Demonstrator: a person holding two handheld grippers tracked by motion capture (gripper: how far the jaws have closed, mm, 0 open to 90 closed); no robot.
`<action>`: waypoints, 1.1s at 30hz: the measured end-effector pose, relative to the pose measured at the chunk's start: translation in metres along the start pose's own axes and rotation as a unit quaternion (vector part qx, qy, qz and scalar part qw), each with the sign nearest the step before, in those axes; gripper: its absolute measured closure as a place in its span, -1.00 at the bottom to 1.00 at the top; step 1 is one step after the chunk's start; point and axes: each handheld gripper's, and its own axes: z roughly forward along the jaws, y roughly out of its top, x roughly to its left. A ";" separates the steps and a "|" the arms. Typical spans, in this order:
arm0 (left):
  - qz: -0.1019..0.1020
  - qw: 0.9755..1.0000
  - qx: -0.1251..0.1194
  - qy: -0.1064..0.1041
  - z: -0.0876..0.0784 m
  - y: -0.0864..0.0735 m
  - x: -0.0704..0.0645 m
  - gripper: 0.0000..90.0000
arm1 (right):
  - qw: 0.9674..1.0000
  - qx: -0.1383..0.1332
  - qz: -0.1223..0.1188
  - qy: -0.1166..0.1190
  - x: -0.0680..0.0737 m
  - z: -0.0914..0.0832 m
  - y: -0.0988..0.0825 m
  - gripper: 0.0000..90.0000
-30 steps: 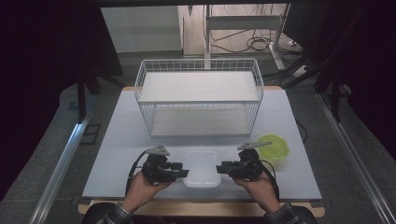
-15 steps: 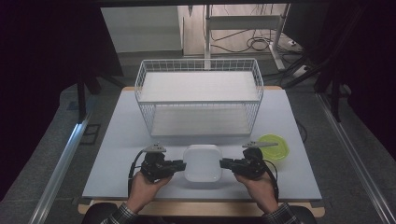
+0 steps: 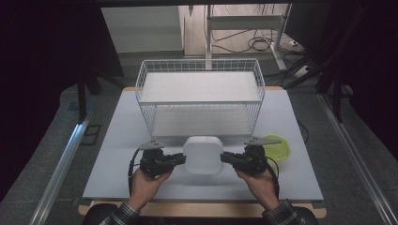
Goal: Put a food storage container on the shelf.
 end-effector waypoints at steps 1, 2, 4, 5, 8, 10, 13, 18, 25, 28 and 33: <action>0.003 1.000 -0.001 0.001 -0.002 0.002 0.000 0.75 | 1.000 -0.003 -0.003 0.001 0.001 -0.001 0.003 0.78; 0.005 1.000 -0.007 0.002 -0.005 0.006 -0.001 0.75 | 1.000 -0.005 -0.004 0.001 0.002 -0.001 0.005 0.78; 0.014 1.000 -0.012 0.006 -0.009 0.013 -0.001 0.75 | 1.000 -0.014 -0.010 0.004 0.004 -0.002 0.011 0.78; 0.023 0.999 -0.019 0.013 -0.015 0.022 -0.003 0.75 | 1.000 -0.021 -0.016 0.006 0.006 -0.003 0.017 0.78; 0.030 0.999 -0.024 0.016 -0.020 0.028 -0.004 0.75 | 0.999 -0.030 -0.023 0.008 0.008 -0.004 0.026 0.78; 0.035 0.999 -0.031 0.016 -0.024 0.035 -0.004 0.75 | 0.999 -0.038 -0.027 0.010 0.010 -0.006 0.033 0.78; 0.041 0.998 -0.041 0.017 -0.031 0.046 -0.004 0.75 | 0.998 -0.047 -0.032 0.015 0.012 -0.008 0.043 0.78; 0.045 0.997 -0.055 0.016 -0.040 0.059 -0.006 0.75 | 0.997 -0.057 -0.037 0.026 0.013 -0.011 0.059 0.78; 0.052 0.996 -0.070 0.018 -0.046 0.078 -0.007 0.75 | 0.996 -0.066 -0.043 0.029 0.015 -0.017 0.080 0.78; 0.055 0.995 -0.075 0.020 -0.047 0.085 -0.008 0.75 | 0.996 -0.071 -0.050 0.026 0.017 -0.020 0.089 0.78; 0.060 0.994 -0.083 0.023 -0.051 0.097 -0.010 0.75 | 0.995 -0.076 -0.059 0.023 0.019 -0.026 0.102 0.78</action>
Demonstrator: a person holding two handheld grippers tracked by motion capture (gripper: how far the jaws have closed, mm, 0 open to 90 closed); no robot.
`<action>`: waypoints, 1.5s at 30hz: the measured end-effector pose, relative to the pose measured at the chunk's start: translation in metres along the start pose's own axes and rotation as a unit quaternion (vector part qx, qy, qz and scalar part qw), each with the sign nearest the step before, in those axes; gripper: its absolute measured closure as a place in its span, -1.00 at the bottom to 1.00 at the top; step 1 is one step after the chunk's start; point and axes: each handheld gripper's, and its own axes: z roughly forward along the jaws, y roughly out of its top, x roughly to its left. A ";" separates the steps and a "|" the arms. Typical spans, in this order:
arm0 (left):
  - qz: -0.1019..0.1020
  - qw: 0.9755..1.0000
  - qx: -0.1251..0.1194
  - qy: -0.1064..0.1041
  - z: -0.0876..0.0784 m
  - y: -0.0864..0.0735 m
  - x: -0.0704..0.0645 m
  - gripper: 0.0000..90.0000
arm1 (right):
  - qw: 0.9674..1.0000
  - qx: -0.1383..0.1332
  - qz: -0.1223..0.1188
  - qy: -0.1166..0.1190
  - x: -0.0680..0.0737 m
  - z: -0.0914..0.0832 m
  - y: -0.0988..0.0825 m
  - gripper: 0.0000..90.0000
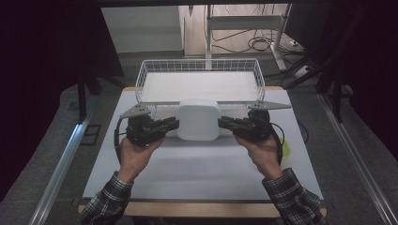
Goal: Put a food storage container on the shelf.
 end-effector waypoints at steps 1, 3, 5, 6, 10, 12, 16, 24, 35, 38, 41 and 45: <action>0.002 1.000 -0.002 0.001 0.000 0.003 0.000 0.75 | 1.000 -0.003 -0.001 0.000 0.000 -0.001 0.003 0.78; 0.007 1.000 -0.005 0.004 -0.002 0.010 -0.001 0.75 | 1.000 -0.005 -0.005 -0.001 0.001 -0.002 0.009 0.78; 0.012 1.000 -0.006 0.008 -0.003 0.016 -0.001 0.75 | 1.000 -0.008 -0.009 -0.001 0.001 -0.003 0.016 0.78; 0.014 1.000 -0.007 0.009 -0.003 0.019 -0.001 0.74 | 1.000 -0.009 -0.010 -0.001 0.001 -0.003 0.019 0.78; 0.018 1.000 -0.010 0.013 -0.004 0.030 0.001 0.74 | 1.000 -0.014 -0.011 0.000 -0.001 -0.002 0.030 0.78; 0.020 1.000 -0.012 0.015 -0.005 0.035 0.003 0.74 | 1.000 -0.015 -0.013 0.000 -0.001 -0.002 0.035 0.78; 0.023 0.999 -0.017 0.025 -0.005 0.044 0.005 0.73 | 1.000 -0.018 -0.020 -0.003 -0.002 0.000 0.047 0.78; 0.015 0.999 -0.018 0.033 -0.001 0.061 0.017 0.72 | 1.000 -0.024 -0.020 -0.002 -0.006 0.006 0.072 0.78; 0.009 0.999 -0.008 0.043 0.012 0.080 0.031 0.71 | 1.000 -0.022 -0.011 -0.012 -0.021 0.018 0.090 0.77; 0.008 0.999 -0.005 0.045 0.017 0.083 0.033 0.71 | 1.000 -0.022 -0.005 -0.017 -0.026 0.020 0.093 0.76; 0.006 0.999 -0.004 0.045 0.021 0.084 0.037 0.71 | 1.000 -0.023 0.000 -0.021 -0.032 0.024 0.095 0.76; 0.007 0.999 -0.004 0.046 0.026 0.083 0.042 0.70 | 1.000 -0.020 0.007 -0.023 -0.037 0.028 0.096 0.75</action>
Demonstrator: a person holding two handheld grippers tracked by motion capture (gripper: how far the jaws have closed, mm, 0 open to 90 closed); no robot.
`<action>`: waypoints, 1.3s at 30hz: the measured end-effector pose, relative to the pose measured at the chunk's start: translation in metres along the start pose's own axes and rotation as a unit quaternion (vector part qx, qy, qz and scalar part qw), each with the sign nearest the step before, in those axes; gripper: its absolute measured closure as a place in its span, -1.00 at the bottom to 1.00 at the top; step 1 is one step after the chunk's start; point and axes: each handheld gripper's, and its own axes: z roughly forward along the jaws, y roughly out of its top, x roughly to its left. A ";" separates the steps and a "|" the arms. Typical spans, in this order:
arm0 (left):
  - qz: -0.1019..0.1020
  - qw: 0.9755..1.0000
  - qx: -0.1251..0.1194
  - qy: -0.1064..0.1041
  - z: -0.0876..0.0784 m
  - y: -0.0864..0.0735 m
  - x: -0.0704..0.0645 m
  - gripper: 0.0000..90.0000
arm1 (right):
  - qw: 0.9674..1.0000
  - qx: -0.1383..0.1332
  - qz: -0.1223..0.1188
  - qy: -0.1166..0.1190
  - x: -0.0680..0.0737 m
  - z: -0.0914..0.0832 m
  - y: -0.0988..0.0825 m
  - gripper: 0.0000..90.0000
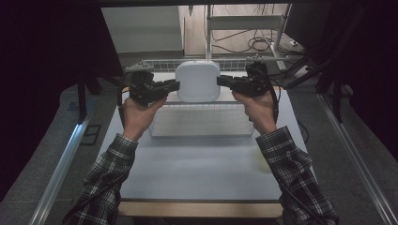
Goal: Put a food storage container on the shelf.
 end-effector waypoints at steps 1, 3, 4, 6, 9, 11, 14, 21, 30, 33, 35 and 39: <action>-0.001 1.000 -0.001 0.000 0.002 -0.001 0.001 0.69 | 1.000 0.002 0.001 -0.002 -0.001 0.001 0.000 0.74; -0.002 1.000 -0.002 0.000 0.005 -0.002 0.003 0.69 | 1.000 0.003 0.005 -0.006 -0.004 0.004 0.000 0.73; -0.001 1.000 -0.004 0.000 0.006 -0.002 0.004 0.68 | 1.000 0.003 0.007 -0.008 -0.005 0.006 0.000 0.73; 0.001 1.000 -0.005 0.000 0.008 -0.002 0.005 0.68 | 1.000 0.003 0.010 -0.011 -0.007 0.008 -0.001 0.72; 0.005 1.000 -0.008 -0.002 0.011 -0.002 0.006 0.64 | 1.000 0.005 0.014 -0.016 -0.009 0.010 -0.002 0.68; 0.007 1.000 -0.010 -0.002 0.013 -0.003 0.007 0.57 | 1.000 0.007 0.014 -0.016 -0.011 0.012 -0.002 0.63; 0.007 1.000 -0.020 -0.002 0.015 -0.004 0.008 0.51 | 1.000 0.006 0.012 -0.018 -0.011 0.015 -0.002 0.57; 0.011 1.000 -0.025 -0.002 0.020 -0.003 0.011 0.42 | 0.999 0.009 -0.008 -0.035 -0.009 0.020 0.000 0.47; 0.006 1.000 -0.029 -0.004 0.027 -0.003 0.017 0.27 | 0.998 0.016 -0.023 -0.050 -0.010 0.030 -0.003 0.31; 0.008 1.000 -0.027 -0.002 0.029 -0.002 0.017 0.22 | 0.998 0.019 -0.025 -0.051 -0.010 0.032 -0.004 0.27; 0.008 1.000 -0.026 0.001 0.031 -0.001 0.018 0.18 | 0.998 0.020 -0.030 -0.054 -0.010 0.033 -0.004 0.23; 0.003 1.000 -0.023 0.002 0.035 -0.001 0.019 0.09 | 0.998 0.021 -0.033 -0.059 -0.009 0.035 -0.005 0.17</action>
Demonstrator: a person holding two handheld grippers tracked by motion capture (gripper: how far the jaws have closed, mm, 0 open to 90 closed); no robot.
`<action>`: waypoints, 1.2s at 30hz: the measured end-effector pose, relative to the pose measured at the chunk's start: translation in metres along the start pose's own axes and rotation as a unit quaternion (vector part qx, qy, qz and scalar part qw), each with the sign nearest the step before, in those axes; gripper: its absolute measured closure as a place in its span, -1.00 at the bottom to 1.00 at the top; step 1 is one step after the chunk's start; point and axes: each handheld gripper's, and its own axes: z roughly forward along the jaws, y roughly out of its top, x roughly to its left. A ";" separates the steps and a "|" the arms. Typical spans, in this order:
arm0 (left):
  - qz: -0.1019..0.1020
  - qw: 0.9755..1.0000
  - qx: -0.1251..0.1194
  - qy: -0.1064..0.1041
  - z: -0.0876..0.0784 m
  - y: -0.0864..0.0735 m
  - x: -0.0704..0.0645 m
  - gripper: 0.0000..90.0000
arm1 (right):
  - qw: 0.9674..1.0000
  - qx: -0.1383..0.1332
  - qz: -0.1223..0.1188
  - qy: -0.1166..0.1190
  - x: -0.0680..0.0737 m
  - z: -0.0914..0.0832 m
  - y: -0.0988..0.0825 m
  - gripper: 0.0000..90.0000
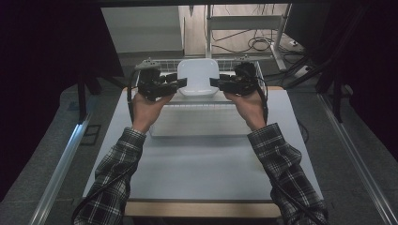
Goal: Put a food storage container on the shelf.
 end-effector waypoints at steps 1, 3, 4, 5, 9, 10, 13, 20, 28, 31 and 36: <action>-0.002 1.000 0.000 -0.001 0.001 0.000 0.000 0.07 | 1.000 0.001 0.001 0.000 0.000 0.000 0.000 0.16; -0.004 1.000 0.000 -0.001 0.003 -0.001 0.002 0.02 | 1.000 0.002 0.005 -0.001 -0.001 0.001 0.000 0.12; -0.005 1.000 -0.001 0.000 0.003 -0.001 0.003 0.02 | 1.000 0.001 0.006 -0.001 -0.001 0.001 0.000 0.11; -0.006 1.000 -0.002 0.001 0.004 -0.001 0.004 0.00 | 1.000 0.001 0.008 -0.002 -0.001 0.002 0.000 0.10; -0.011 1.000 -0.003 0.001 0.006 -0.001 0.006 -0.03 | 1.000 0.001 0.013 -0.004 -0.002 0.003 0.001 0.04; -0.010 1.000 -0.003 0.001 0.006 -0.001 0.006 -0.05 | 1.000 -0.001 0.011 -0.012 -0.002 0.004 0.001 0.03; -0.010 1.000 -0.003 0.011 0.008 0.001 0.008 -0.11 | 1.000 -0.005 0.004 -0.026 -0.001 0.005 0.003 0.03; 0.004 0.999 -0.006 0.047 0.014 0.004 0.008 -0.15 | 0.998 -0.020 -0.003 -0.058 -0.003 0.010 0.004 0.02; 0.020 0.997 -0.010 0.076 0.016 0.005 0.004 -0.43 | 0.999 -0.028 0.003 -0.040 -0.011 0.007 0.005 -0.09; 0.017 0.998 -0.013 0.065 0.013 0.004 0.003 -0.52 | 0.999 -0.025 -0.001 -0.027 -0.009 0.003 0.003 -0.15; 0.020 0.999 -0.008 0.041 0.003 0.002 -0.003 -0.64 | 1.000 -0.022 -0.016 -0.013 -0.004 -0.003 -0.001 -0.27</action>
